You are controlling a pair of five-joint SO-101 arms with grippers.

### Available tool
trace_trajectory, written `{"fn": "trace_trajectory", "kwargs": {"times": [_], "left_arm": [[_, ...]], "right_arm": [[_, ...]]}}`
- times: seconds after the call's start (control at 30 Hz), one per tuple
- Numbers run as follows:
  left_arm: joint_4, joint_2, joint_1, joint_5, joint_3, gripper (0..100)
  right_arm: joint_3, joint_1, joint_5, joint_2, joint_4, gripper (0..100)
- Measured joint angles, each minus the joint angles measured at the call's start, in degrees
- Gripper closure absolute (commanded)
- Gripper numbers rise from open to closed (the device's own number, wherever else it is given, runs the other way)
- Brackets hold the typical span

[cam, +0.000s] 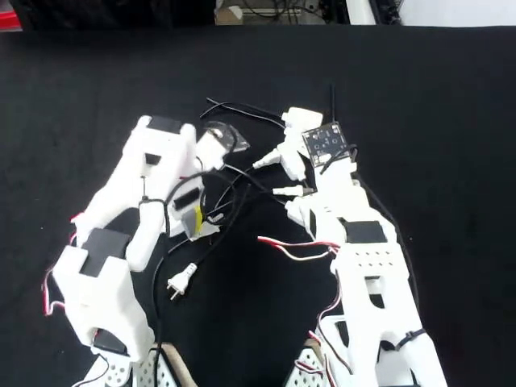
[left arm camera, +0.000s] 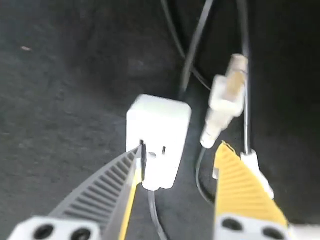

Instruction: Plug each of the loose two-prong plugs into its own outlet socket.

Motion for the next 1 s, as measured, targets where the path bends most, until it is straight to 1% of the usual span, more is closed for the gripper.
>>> {"fn": "trace_trajectory", "kwargs": {"times": [0.17, 0.3, 0.47, 0.77, 0.83, 1.0], "left_arm": [[-8.26, 0.26, -0.26, 0.09, 3.87, 77], [-10.2, 0.7, -0.97, 0.18, 5.8, 77], [-10.11, 0.88, -2.55, 0.18, 5.8, 77], [-9.85, 0.88, -2.73, 0.26, 4.4, 77], [-9.41, 0.88, -2.81, 1.85, 2.81, 76], [-4.4, 0.88, -5.45, 4.13, -4.92, 76]], "right_arm": [[0.0, 0.0, 0.0, 0.0, 0.0, 98.5], [0.0, 0.0, 0.0, 0.0, 0.0, 98.5], [0.0, 0.0, 0.0, 0.0, 0.0, 98.5], [0.0, 0.0, 0.0, 0.0, 0.0, 98.5], [0.0, 0.0, 0.0, 0.0, 0.0, 98.4], [0.0, 0.0, 0.0, 0.0, 0.0, 98.4]]}}
